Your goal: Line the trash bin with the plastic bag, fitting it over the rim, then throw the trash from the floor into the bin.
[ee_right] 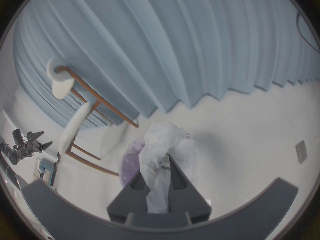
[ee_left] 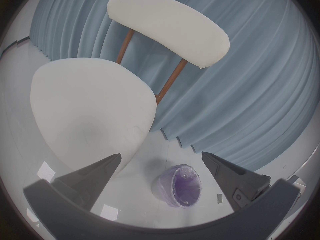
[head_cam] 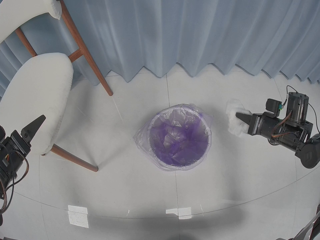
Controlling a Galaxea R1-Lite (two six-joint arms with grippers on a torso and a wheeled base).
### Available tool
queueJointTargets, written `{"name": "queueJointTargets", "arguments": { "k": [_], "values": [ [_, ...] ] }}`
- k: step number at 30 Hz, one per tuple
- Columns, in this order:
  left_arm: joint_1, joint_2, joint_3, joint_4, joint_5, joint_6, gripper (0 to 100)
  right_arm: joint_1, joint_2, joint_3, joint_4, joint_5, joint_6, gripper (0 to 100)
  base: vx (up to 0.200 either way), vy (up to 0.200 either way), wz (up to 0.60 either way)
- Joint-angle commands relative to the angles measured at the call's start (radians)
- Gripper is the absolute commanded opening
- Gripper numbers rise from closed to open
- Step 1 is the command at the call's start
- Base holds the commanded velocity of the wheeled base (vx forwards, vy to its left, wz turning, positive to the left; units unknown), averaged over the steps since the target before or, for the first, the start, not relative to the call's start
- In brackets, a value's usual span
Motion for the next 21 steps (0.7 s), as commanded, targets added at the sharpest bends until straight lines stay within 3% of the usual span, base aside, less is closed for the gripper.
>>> {"name": "queueJointTargets", "arguments": {
  "k": [1,5,9,11,14,21],
  "values": [
    [0.019,-0.072,0.012,0.000,0.006,0.017,100,0.117,0.179,-0.014,-0.235,-0.001,-0.004,0,0.000,0.000,0.00],
    [0.055,-0.145,0.062,0.000,0.026,0.093,100,0.148,0.248,-0.057,-0.351,-0.001,-0.017,0,0.000,0.000,0.00],
    [0.049,-0.273,0.161,0.005,0.013,0.234,100,0.166,0.286,-0.092,-0.385,-0.001,-0.029,0,0.000,0.000,0.00],
    [0.043,-0.301,0.179,0.011,0.013,0.260,100,0.169,0.294,-0.093,-0.387,-0.001,-0.035,0,0.000,0.000,0.00],
    [0.011,-0.411,0.239,0.100,0.015,0.352,100,0.180,0.375,-0.115,-0.437,-0.001,-0.090,0,0.000,0.000,0.00],
    [0.011,-0.628,0.250,0.357,0.017,0.409,100,0.244,0.483,-0.133,-0.534,-0.001,-0.110,0,0.000,0.000,0.00]
  ]
}}
